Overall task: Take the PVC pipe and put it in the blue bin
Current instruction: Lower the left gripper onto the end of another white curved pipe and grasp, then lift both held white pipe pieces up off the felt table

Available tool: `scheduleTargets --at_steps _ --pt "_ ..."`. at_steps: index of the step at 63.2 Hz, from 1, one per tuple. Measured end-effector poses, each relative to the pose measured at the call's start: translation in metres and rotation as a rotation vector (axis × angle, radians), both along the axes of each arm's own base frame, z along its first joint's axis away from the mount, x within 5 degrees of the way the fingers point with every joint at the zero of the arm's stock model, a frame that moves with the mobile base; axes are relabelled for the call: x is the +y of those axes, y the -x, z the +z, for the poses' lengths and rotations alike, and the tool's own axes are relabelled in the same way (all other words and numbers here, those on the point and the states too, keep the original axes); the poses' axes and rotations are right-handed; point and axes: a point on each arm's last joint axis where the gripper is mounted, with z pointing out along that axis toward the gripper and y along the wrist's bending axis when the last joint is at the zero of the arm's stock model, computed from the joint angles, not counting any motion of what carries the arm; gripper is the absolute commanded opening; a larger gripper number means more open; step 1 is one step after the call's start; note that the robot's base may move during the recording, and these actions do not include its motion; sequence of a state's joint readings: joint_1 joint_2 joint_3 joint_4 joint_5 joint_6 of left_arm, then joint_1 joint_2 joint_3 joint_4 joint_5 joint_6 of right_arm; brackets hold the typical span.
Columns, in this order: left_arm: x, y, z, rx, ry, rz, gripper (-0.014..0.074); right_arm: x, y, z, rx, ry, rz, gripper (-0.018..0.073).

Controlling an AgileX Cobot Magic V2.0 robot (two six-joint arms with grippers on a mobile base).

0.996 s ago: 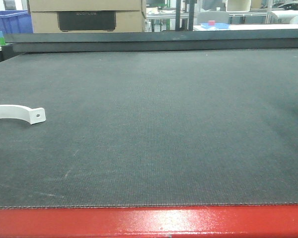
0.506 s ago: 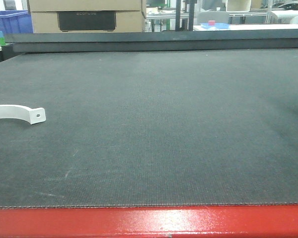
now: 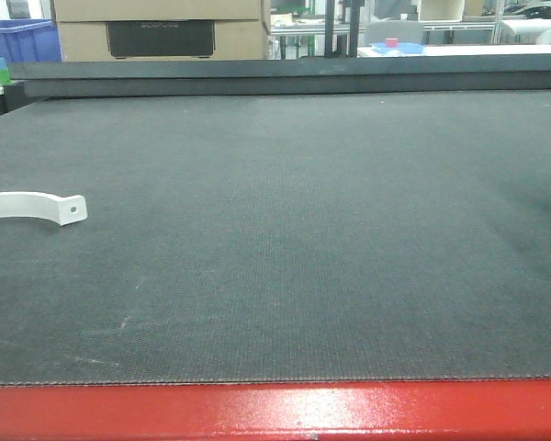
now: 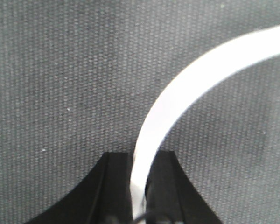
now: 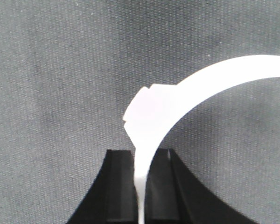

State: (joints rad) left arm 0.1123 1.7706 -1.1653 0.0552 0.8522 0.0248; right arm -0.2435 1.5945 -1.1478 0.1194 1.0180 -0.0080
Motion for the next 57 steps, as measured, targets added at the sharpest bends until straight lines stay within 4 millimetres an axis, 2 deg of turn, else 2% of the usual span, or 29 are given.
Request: scheduleTargets --at_steps 18,25,41,57 --pt "0.000 0.001 0.001 0.028 0.006 0.004 -0.0111 0.000 -0.002 0.008 -0.023 0.003 0.000 -0.0162" --pt "-0.001 0.007 0.015 0.026 0.007 0.007 -0.0111 0.000 0.001 0.018 -0.049 0.011 0.006 -0.0162" --pt "-0.006 0.036 0.087 -0.184 0.000 0.013 -0.0111 0.008 0.018 0.054 -0.187 0.016 0.023 -0.0162" --pt "-0.016 0.067 0.146 -0.454 0.073 0.035 -0.0111 0.017 0.040 0.106 -0.482 0.073 0.079 -0.0162"
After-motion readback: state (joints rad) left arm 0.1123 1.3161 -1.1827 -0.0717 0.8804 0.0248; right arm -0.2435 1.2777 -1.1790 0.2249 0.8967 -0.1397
